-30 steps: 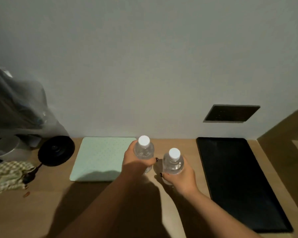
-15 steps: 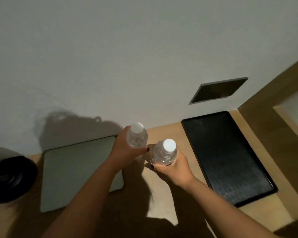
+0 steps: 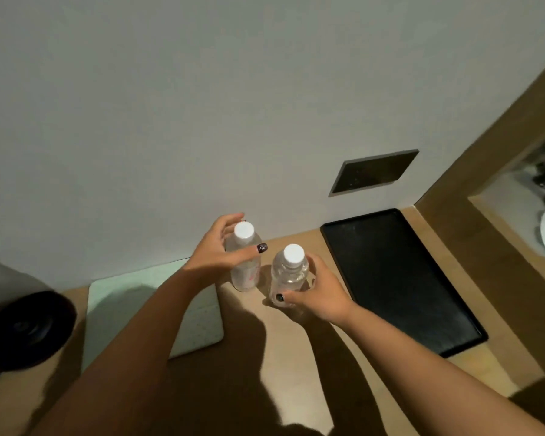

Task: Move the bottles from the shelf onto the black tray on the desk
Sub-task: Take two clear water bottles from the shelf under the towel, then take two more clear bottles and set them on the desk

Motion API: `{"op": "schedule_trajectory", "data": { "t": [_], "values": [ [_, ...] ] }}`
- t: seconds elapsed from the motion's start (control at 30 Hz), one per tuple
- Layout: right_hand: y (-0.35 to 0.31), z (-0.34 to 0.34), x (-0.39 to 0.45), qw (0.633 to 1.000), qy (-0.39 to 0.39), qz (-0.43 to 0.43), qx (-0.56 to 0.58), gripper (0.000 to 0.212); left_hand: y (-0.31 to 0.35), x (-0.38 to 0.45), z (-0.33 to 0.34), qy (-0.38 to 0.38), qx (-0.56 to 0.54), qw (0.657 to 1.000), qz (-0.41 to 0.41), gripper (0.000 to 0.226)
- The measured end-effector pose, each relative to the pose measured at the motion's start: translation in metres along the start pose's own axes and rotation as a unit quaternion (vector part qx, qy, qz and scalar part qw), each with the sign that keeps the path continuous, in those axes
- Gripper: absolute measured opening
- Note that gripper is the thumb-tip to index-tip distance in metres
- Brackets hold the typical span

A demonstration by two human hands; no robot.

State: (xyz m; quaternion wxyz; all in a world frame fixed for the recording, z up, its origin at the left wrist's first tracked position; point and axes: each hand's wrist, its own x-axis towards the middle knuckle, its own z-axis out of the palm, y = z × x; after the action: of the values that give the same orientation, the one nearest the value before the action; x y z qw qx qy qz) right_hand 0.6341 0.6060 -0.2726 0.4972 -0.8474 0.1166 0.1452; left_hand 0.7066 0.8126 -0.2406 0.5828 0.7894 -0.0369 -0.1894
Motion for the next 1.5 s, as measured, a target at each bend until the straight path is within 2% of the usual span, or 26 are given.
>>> {"op": "schedule_trajectory", "data": {
  "t": [0.13,0.27,0.43,0.53,0.67,0.87,1.0,1.27,1.5],
  "values": [
    [-0.013,-0.022,-0.023,0.999,0.001,-0.022,-0.039,0.098,0.03,-0.013,-0.005,-0.018,0.084,0.995,0.045,0.068],
    [-0.021,-0.045,-0.053,0.996,-0.001,-0.042,-0.074,0.092,0.065,-0.033,0.007,-0.025,0.189,0.978,0.084,0.084],
    [-0.016,-0.076,-0.101,0.987,0.08,-0.084,-0.109,0.077,0.104,-0.056,0.046,-0.028,0.245,0.958,0.149,0.085],
    [-0.008,-0.102,-0.134,0.977,0.138,-0.088,-0.136,0.073,0.12,-0.064,0.079,-0.055,0.256,0.947,0.188,0.088],
    [0.012,-0.139,-0.181,0.963,0.207,-0.075,-0.152,0.071,0.141,-0.076,0.135,-0.108,0.269,0.934,0.21,0.084],
    [0.057,-0.217,-0.272,0.932,0.301,-0.03,-0.2,0.072,0.177,-0.11,0.24,-0.232,0.259,0.903,0.253,0.099],
    [0.096,-0.267,-0.343,0.906,0.343,0.006,-0.249,0.075,0.206,-0.149,0.311,-0.287,0.257,0.878,0.284,0.102],
    [0.173,-0.345,-0.485,0.877,0.384,0.073,-0.279,0.078,0.246,-0.218,0.455,-0.317,0.262,0.847,0.337,0.095],
    [0.224,-0.398,-0.571,0.861,0.416,0.141,-0.258,0.074,0.268,-0.26,0.567,-0.322,0.27,0.822,0.385,0.089]
  ]
}}
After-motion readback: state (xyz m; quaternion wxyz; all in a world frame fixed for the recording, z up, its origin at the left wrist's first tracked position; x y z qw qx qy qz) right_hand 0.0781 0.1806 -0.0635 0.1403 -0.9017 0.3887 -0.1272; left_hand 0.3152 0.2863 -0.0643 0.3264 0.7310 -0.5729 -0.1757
